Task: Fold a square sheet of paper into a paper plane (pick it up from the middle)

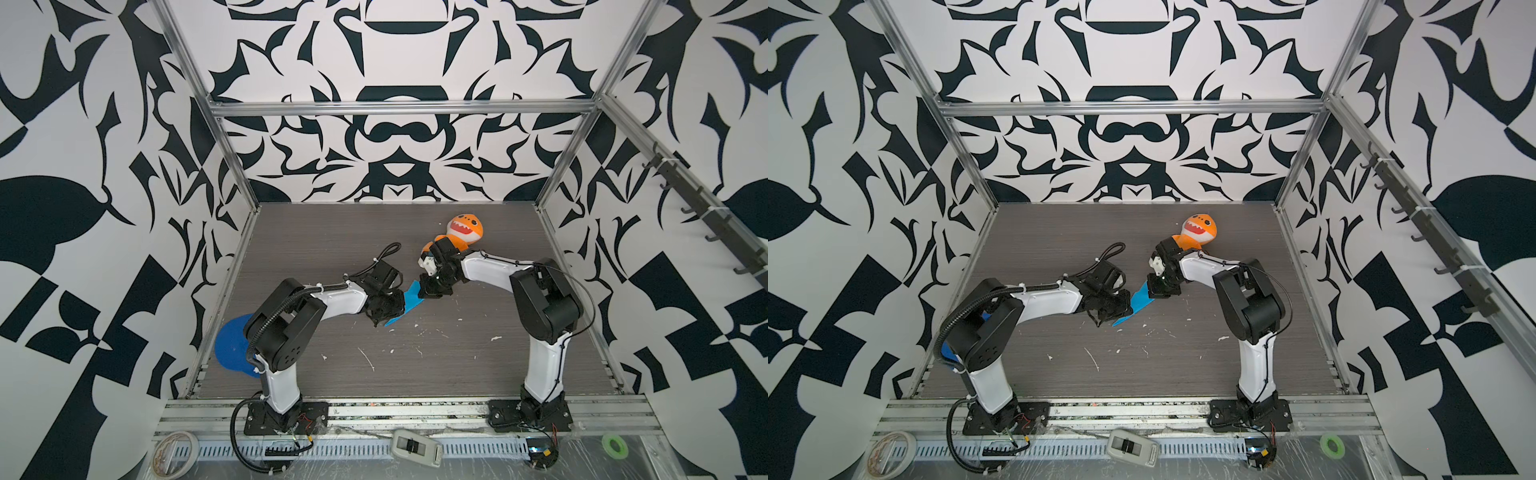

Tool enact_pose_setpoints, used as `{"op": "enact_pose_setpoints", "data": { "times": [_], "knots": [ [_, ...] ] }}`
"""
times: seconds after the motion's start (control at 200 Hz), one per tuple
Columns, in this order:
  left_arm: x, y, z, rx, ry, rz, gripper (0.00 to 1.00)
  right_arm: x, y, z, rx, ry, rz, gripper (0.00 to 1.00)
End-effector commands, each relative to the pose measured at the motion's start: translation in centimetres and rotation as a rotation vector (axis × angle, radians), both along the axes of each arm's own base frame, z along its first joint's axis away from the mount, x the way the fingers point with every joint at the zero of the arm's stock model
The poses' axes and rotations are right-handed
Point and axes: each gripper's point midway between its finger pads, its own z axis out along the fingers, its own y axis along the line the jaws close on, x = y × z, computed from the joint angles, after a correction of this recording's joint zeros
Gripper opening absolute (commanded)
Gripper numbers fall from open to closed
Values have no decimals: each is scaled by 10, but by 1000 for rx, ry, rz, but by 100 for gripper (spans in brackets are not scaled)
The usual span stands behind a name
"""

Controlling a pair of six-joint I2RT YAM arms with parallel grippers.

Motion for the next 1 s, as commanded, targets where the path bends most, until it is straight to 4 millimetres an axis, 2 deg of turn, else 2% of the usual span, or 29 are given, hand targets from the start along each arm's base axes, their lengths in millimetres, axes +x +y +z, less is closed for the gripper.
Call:
{"op": "enact_pose_setpoints", "data": {
  "times": [0.0,0.325,0.445,0.515,0.64,0.74,0.885,0.995],
  "knots": [
    [-19,27,-37,145,98,21,3,0,-16,9,-7,-22,1,0],
    [-18,26,-34,144,95,14,2,13,-50,0,-101,-6,-73,0],
    [-17,24,-33,141,93,5,2,21,-59,14,-148,-54,-91,0],
    [-16,22,-32,138,93,1,2,24,-63,28,-167,-90,-102,0],
    [-16,21,-32,137,92,-6,2,23,-49,59,-105,-170,-78,0],
    [-16,21,-32,135,92,-10,2,10,-21,71,-26,-180,-11,0],
    [-17,21,-33,135,95,-11,2,-10,20,69,20,-162,85,0],
    [-18,22,-33,135,94,-10,2,-21,41,61,42,-129,138,0]
  ]
}}
